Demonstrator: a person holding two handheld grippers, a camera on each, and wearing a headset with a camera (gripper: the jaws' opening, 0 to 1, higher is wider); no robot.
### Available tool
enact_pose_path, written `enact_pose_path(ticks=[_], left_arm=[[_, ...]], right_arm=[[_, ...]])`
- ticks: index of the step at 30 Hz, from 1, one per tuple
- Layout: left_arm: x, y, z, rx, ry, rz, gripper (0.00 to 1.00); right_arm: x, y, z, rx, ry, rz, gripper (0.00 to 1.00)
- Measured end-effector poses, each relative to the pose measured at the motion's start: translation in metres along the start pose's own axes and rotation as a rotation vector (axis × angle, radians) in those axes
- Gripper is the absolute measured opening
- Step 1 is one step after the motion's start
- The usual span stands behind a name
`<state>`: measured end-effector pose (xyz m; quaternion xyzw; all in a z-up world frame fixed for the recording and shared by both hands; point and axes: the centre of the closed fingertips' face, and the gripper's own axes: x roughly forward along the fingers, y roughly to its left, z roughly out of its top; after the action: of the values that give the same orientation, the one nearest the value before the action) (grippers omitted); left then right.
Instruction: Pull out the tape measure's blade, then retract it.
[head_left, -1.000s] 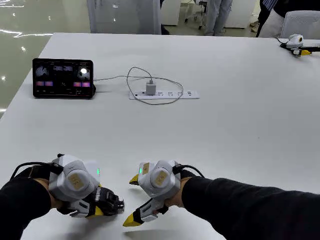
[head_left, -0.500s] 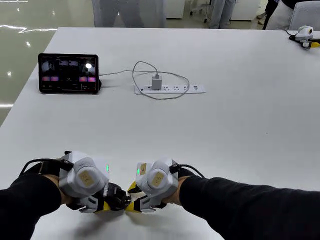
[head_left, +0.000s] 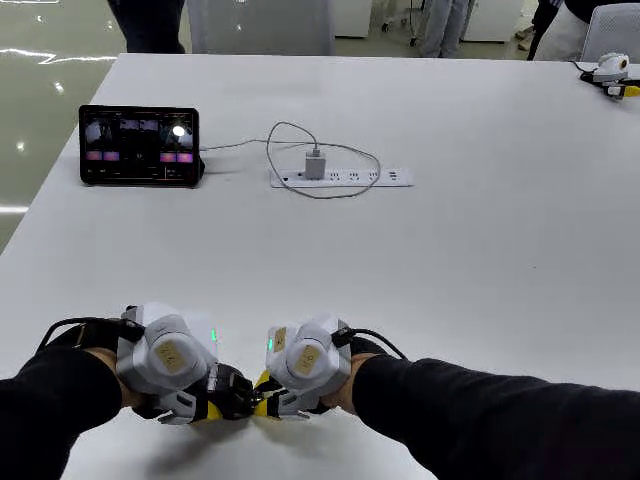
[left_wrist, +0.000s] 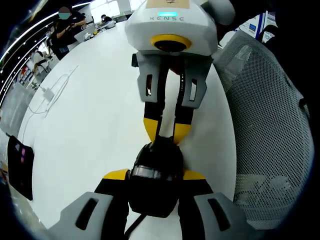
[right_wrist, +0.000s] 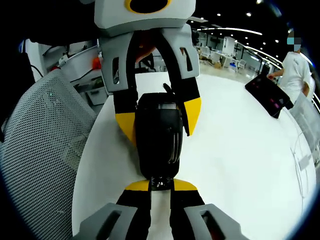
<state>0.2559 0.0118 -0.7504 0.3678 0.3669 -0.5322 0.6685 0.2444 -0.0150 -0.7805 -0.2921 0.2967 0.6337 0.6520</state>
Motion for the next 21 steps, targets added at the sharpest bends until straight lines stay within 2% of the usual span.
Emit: enact_pose_path(ticks=[9,21], left_arm=[[0.0003,0.0006,-0.0006,-0.008,-0.002,-0.001,0.32],[0.0005,0.0013,-0.0013,-0.019,-0.012,-0.004,0.32]], right_arm=[[-0.0022,-0.0003,-0.0027,-0.030,0.024,0.004,0.09],[-0.0054,-0.0012,-0.0059,0.004,0.029,0.012,0.09]])
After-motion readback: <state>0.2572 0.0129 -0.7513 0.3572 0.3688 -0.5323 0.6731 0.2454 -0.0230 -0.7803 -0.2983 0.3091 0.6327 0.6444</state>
